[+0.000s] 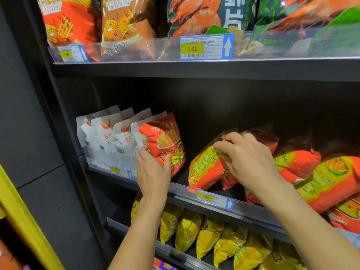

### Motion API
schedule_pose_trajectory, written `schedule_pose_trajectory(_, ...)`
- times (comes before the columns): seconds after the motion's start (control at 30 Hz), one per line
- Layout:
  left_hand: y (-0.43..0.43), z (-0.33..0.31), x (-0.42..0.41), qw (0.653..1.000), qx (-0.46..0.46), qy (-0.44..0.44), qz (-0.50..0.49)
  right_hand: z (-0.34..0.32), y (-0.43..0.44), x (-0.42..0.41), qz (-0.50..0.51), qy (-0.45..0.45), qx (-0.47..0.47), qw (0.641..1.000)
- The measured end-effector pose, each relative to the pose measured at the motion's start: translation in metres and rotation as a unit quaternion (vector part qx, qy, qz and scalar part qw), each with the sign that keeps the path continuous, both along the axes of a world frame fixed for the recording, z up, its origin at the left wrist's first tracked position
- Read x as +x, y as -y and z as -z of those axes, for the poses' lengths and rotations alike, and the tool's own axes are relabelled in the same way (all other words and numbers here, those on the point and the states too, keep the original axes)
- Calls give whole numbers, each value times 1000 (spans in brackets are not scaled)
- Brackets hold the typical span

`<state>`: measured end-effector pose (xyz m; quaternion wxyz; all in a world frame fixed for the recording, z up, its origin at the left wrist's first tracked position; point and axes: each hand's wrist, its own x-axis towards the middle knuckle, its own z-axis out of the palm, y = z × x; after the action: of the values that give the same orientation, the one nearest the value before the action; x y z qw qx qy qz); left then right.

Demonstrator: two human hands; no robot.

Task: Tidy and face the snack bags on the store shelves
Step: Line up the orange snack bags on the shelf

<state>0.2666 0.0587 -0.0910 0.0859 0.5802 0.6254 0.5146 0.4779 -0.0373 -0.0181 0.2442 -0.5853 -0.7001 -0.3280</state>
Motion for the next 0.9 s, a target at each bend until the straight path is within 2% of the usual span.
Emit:
schedule_pose_trajectory(0.17, 8, 2, -3, 1000, 5, -1, 3, -3, -1, 1, 6, -9, 12, 1000)
schedule_pose_trajectory(0.27, 17, -1, -3, 998, 66, -1, 8, -8, 0, 1, 11, -21, 38, 999)
schedule_pose_trajectory(0.4, 42, -12, 9, 975, 167, -30, 146, -15, 3, 0, 10, -59, 72, 996)
schedule_pose_trajectory(0.5, 59, -23, 23, 954, 148, -98, 242, -19, 9, -4, -3, -77, 91, 993)
schedule_pose_trajectory(0.6, 67, -25, 36, 946, 118, -149, 264, -23, 18, -9, -23, -82, 92, 992)
schedule_pose_trajectory(0.77, 68, -20, 33, 954, 91, -128, 255, -25, 35, -17, -46, -97, 86, 990)
schedule_pose_trajectory(0.9, 78, -23, 21, 951, 89, -106, 275, -27, 54, -18, -113, -170, 41, 978)
